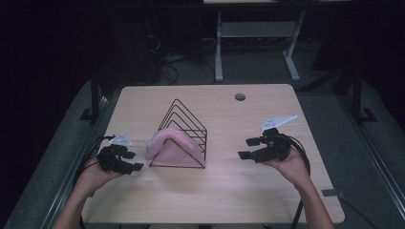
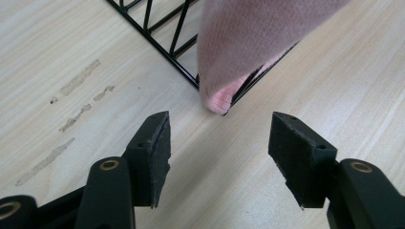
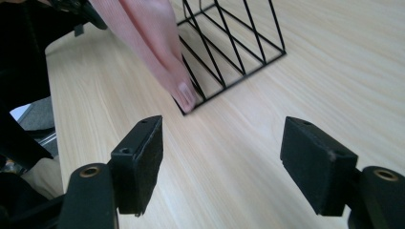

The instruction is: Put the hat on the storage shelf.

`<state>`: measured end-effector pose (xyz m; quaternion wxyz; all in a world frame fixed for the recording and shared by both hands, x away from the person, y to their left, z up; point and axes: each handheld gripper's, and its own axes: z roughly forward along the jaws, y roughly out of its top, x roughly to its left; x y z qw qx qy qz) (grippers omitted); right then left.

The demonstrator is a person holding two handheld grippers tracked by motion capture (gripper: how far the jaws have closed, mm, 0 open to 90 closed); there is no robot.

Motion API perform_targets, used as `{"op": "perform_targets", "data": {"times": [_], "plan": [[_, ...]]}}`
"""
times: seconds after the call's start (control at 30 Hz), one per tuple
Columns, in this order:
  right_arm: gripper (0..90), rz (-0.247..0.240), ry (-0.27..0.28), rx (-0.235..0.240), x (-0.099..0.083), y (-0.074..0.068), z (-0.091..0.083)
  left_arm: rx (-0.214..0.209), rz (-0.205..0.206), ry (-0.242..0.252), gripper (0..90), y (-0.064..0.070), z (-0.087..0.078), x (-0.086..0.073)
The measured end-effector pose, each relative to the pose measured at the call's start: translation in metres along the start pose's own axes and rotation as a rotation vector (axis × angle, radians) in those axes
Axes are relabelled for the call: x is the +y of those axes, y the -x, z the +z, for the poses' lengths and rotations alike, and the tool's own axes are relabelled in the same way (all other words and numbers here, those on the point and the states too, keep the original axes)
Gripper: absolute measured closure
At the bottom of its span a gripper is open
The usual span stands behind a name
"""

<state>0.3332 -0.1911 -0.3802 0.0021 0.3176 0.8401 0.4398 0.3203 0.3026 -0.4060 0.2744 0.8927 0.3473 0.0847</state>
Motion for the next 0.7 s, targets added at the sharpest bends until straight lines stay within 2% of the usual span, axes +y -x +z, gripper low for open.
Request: {"op": "perform_targets", "data": {"times": [0.43, 0.47, 0.6, 0.7], "plan": [[29.5, 0.077, -0.019, -0.048, -0.054, 0.008, -0.017, 0.010, -0.003, 0.022, 36.1, 0.005, 0.003, -0.012], [29.2, 0.086, -0.019, -0.053, -0.058, 0.008, -0.018, 0.013, 0.007, 0.019, 35.9, 0.006, 0.003, -0.013], [28.5, 0.093, 0.000, -0.067, -0.073, 0.002, -0.020, 0.018, -0.016, 0.050, 35.3, 0.012, 0.006, -0.017], [28.4, 0.085, 0.039, -0.082, -0.089, -0.006, -0.022, 0.020, -0.033, 0.082, 34.7, 0.017, 0.011, -0.020]]}}
